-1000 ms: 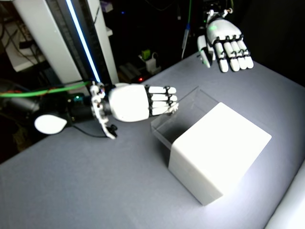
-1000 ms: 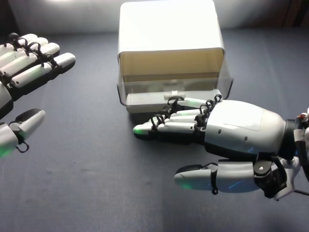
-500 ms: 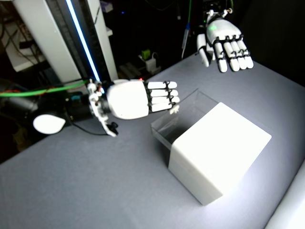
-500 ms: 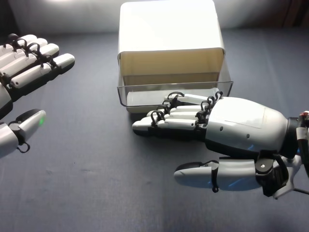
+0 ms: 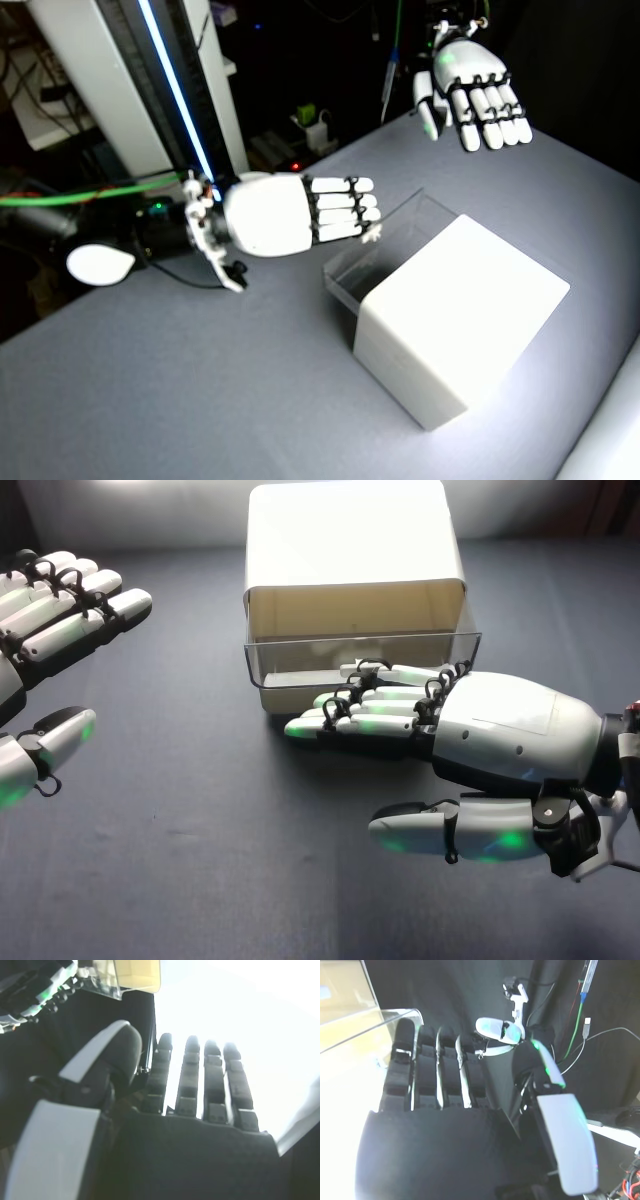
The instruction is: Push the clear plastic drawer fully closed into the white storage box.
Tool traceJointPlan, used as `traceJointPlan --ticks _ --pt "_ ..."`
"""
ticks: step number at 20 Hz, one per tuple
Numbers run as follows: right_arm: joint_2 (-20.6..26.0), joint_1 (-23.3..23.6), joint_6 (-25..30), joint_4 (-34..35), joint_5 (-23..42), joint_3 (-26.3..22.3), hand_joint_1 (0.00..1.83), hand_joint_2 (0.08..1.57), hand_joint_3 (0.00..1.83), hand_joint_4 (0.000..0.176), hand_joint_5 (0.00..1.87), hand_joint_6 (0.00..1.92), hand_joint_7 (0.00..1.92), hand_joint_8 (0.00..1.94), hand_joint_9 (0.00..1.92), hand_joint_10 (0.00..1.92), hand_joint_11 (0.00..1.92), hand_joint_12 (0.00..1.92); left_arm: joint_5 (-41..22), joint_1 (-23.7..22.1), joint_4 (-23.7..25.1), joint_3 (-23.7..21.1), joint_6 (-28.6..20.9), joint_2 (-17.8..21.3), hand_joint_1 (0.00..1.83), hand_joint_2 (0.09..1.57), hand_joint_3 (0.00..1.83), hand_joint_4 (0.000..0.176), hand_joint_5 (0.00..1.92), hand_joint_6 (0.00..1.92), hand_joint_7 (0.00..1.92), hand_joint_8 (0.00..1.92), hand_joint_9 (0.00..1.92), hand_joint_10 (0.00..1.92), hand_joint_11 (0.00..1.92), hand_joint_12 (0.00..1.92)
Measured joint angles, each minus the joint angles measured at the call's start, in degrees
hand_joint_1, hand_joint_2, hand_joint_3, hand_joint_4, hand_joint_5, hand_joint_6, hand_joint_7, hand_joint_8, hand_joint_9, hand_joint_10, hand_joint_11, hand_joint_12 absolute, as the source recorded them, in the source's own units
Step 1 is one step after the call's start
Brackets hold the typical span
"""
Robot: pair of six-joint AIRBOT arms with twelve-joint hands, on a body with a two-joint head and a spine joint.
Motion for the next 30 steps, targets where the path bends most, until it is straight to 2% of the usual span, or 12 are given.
traceJointPlan --ticks 2,5,8,11,13,16,21,23,24,25,26,30 --pt "0.0 0.0 -0.42 0.02 -0.28 0.0 0.37 1.4 0.0 0.0 0.2 0.01 0.24 0.0 0.21 0.01 0.0 0.93 -0.15 0.39 0.02 0.0 0.0 0.0 0.19 1.57 0.23 0.051 0.0 0.0 0.0 0.0 0.0 0.0 0.0 0.0" --pt "0.0 0.11 -0.98 -0.2 -0.72 0.61 0.35 1.4 0.0 0.0 0.18 0.0 0.24 0.0 0.19 0.0 0.0 0.78 -0.2 0.5 0.0 -0.02 0.0 0.0 0.15 1.57 0.25 0.049 0.0 0.0 0.0 0.0 0.0 0.0 0.0 0.0" --pt "-0.02 0.26 -1.62 -0.17 -1.75 1.29 0.4 1.39 0.0 0.0 0.22 0.01 0.23 0.0 0.18 0.01 0.0 0.57 -0.26 0.5 -0.04 -0.07 0.02 0.0 0.08 1.57 0.26 0.066 0.0 0.0 0.0 0.0 0.0 0.0 0.0 0.0" --pt "-0.26 0.79 -2.45 0.22 -3.19 2.1 0.41 1.38 0.0 0.0 0.23 0.01 0.21 0.0 0.16 0.01 0.0 0.46 -0.37 0.5 -0.37 -0.24 0.04 0.04 0.09 1.57 0.26 0.063 0.0 0.0 0.0 0.0 0.0 0.0 0.0 0.0" --pt "-0.61 1.07 -3.02 0.96 -4.02 2.49 0.43 1.39 0.0 0.0 0.2 0.01 0.15 0.0 0.11 0.0 0.0 0.3 -0.37 0.5 -0.39 -0.24 0.07 0.04 0.1 1.57 0.27 0.081 0.0 0.0 0.0 0.0 0.0 0.0 0.0 0.0" --pt "-0.79 1.09 -3.78 1.7 -4.35 3.15 0.41 1.39 0.0 0.0 0.21 0.0 0.17 0.01 0.16 0.02 0.0 0.91 -0.35 0.5 -0.57 -0.24 0.09 0.04 0.11 1.57 0.27 0.066 0.0 0.0 0.0 0.0 0.0 0.0 0.0 0.0" --pt "-1.38 2.23 -4.83 3.02 -5.62 4.09 0.25 1.39 0.0 0.0 0.01 0.0 0.11 0.0 0.17 0.0 0.0 0.86 -0.39 0.5 -0.57 -0.24 0.2 0.04 0.06 1.57 0.29 0.056 0.0 0.0 0.0 0.0 0.0 0.0 0.0 0.0" --pt "-1.42 2.73 -5.79 3.91 -5.86 4.31 0.26 1.38 0.0 0.0 0.0 0.0 0.11 0.0 0.2 0.01 0.0 1.07 -0.37 0.52 -0.59 -0.24 0.22 0.04 0.09 1.57 0.29 0.047 0.0 0.0 0.0 0.0 0.0 0.0 0.0 0.0" --pt "-1.53 2.97 -6.1 4.11 -5.86 4.48 0.24 1.37 0.0 0.023 0.0 0.0 0.13 0.01 0.25 0.03 0.0 1.34 -0.37 0.52 -0.63 -0.24 0.24 0.04 0.1 1.57 0.29 0.056 0.0 0.0 0.0 0.0 0.0 0.0 0.0 0.0" --pt "-1.64 3.19 -6.23 4.96 -5.81 4.74 0.28 1.37 0.0 0.021 0.03 0.01 0.16 0.01 0.28 0.04 0.0 1.41 -0.42 0.5 -0.61 -0.24 0.22 0.04 0.1 1.57 0.29 0.058 0.0 0.0 0.0 0.0 0.0 0.0 0.0 0.0" --pt "-1.66 3.26 -6.27 5.29 -5.88 5.01 0.32 1.39 0.0 0.008 0.07 0.02 0.16 0.01 0.28 0.03 0.0 1.41 -0.42 0.5 -0.59 -0.24 0.22 0.04 0.11 1.57 0.29 0.055 0.0 0.0 0.0 0.0 0.0 0.0 0.0 0.0" --pt "-1.86 3.28 -6.47 6.51 -6.03 5.81 0.45 1.37 0.0 0.028 0.21 0.04 0.17 0.0 0.23 0.0 0.0 1.33 -0.39 0.5 -0.59 -0.24 0.24 0.04 0.17 1.57 0.28 0.068 0.0 0.0 0.0 0.0 0.0 0.0 0.0 0.0"
